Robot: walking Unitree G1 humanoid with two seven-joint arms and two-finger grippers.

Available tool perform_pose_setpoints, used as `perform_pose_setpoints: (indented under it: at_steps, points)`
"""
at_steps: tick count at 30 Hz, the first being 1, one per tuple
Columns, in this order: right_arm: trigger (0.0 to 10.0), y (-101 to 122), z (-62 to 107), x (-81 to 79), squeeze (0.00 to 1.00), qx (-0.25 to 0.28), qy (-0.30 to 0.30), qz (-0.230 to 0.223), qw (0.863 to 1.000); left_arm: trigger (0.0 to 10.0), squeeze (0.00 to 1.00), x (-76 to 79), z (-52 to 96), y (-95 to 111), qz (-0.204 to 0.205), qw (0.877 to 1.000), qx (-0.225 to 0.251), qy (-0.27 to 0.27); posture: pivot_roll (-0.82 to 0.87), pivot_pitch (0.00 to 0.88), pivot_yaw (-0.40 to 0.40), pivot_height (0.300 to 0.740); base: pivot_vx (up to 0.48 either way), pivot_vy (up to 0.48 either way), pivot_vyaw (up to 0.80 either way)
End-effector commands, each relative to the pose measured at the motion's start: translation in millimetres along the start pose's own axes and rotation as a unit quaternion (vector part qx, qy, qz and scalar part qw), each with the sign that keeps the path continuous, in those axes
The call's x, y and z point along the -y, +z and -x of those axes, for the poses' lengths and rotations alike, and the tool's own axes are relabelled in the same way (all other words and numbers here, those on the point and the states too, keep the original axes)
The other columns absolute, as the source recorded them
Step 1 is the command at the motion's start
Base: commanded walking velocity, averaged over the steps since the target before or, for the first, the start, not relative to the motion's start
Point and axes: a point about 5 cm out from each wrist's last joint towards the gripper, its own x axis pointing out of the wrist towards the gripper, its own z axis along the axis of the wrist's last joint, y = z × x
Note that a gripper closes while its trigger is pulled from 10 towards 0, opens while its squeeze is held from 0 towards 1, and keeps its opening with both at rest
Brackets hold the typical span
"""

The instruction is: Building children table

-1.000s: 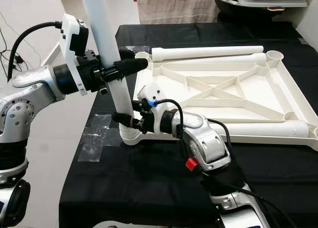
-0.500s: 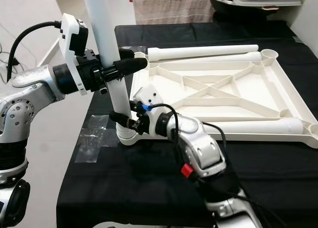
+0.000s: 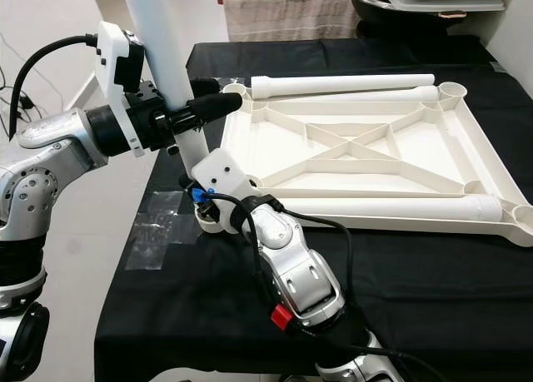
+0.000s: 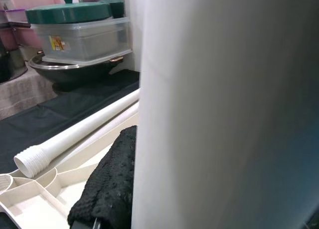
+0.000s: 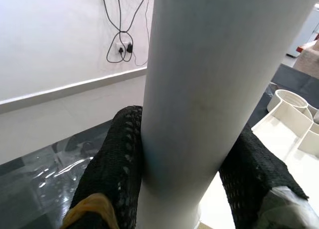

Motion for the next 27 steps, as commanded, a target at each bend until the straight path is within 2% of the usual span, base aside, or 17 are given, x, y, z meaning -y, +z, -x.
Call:
perform_pose_setpoints:
  at_steps: [1,3,5,6,7,8,9,10,11,12,13,14,18,20,27]
  points:
    - [0.0,-26,-1.9,0.9,0.0,-0.079,-0.023,0.034,0.996,10.0,0.0,7.6,-3.1,1,0.01,1.0,-0.003,-0.027,0.0,0.182,0.022,0.74,0.0,0.0,0.0]
    - [0.0,-26,-2.0,2.0,0.0,-0.079,-0.025,0.03,0.996,10.0,0.0,7.5,-2.9,1,0.009,1.0,-0.003,-0.025,0.0,0.18,0.019,0.74,0.0,0.0,0.0]
    - [0.0,-16,-3.3,-4.0,0.0,-0.041,0.024,-0.038,0.998,10.0,0.0,4.9,-0.8,4,0.005,1.0,0.003,-0.013,0.0,0.182,0.02,0.74,0.0,0.0,0.0]
    - [0.0,-6,-3.5,-7.3,0.0,-0.001,0.066,-0.068,0.996,10.0,0.0,1.2,0.1,8,0.008,1.0,0.011,-0.003,0.0,0.199,0.015,0.74,0.0,0.0,0.0]
    - [0.0,-6,-3.5,-7.3,0.0,-0.001,0.066,-0.068,0.996,10.0,0.0,1.2,0.1,8,0.008,1.0,0.011,-0.003,0.0,0.199,0.015,0.74,0.0,0.0,0.0]
    - [0.0,4,-2.0,-9.0,0.0,0.038,0.105,-0.092,0.989,10.0,0.0,-2.3,1.0,13,0.012,1.0,0.021,0.006,0.0,0.199,0.015,0.74,0.0,0.0,0.0]
    - [0.0,11,1.4,-4.4,0.0,0.071,0.132,-0.124,0.981,10.0,0.0,-6.2,2.7,19,0.021,0.999,0.036,0.014,0.0,0.196,0.003,0.74,0.0,0.0,0.0]
    - [0.0,11,1.4,-4.4,0.0,0.071,0.132,-0.124,0.981,10.0,0.0,-6.2,2.7,19,0.021,0.999,0.036,0.014,0.0,0.196,0.003,0.74,0.0,0.0,0.0]
    - [0.0,17,4.4,10.1,0.0,0.098,0.147,-0.145,0.974,10.0,0.0,-12.3,4.9,29,0.036,0.998,0.056,0.019,0.0,0.201,0.002,0.74,0.0,0.0,0.0]
    - [0.0,17,4.4,10.1,0.0,0.098,0.147,-0.145,0.974,10.0,0.0,-12.3,4.9,29,0.036,0.998,0.056,0.019,0.0,0.201,0.002,0.74,0.0,0.0,0.0]
    - [0.0,18,4.3,17.3,0.0,0.099,0.146,-0.142,0.974,10.0,0.0,-14.6,5.6,33,0.042,0.997,0.063,0.018,0.0,0.201,0.002,0.74,0.0,0.0,0.0]
    - [0.0,20,3.8,23.7,0.0,0.099,0.146,-0.126,0.976,10.0,1.0,-15.6,6.0,34,0.06,0.996,0.066,0.012,0.0,0.191,0.004,0.74,0.0,0.0,0.0]
    - [0.0,25,1.7,32.1,0.0,0.101,0.141,-0.107,0.979,10.0,1.0,-15.7,5.9,35,0.066,0.996,0.064,0.001,-0.01,0.198,0.006,0.74,0.0,0.0,0.0]
    - [0.0,26,0.0,32.3,0.0,0.105,0.132,-0.113,0.979,10.0,1.0,-19.0,8.3,38,0.066,0.995,0.076,0.012,0.0,0.191,0.01,0.74,0.0,0.0,0.0]
    - [0.0,23,0.2,28.2,0.0,0.107,0.132,-0.132,0.976,10.0,1.0,-19.4,10.7,41,0.058,0.995,0.075,0.012,0.0,0.2,0.02,0.74,0.0,0.0,0.0]
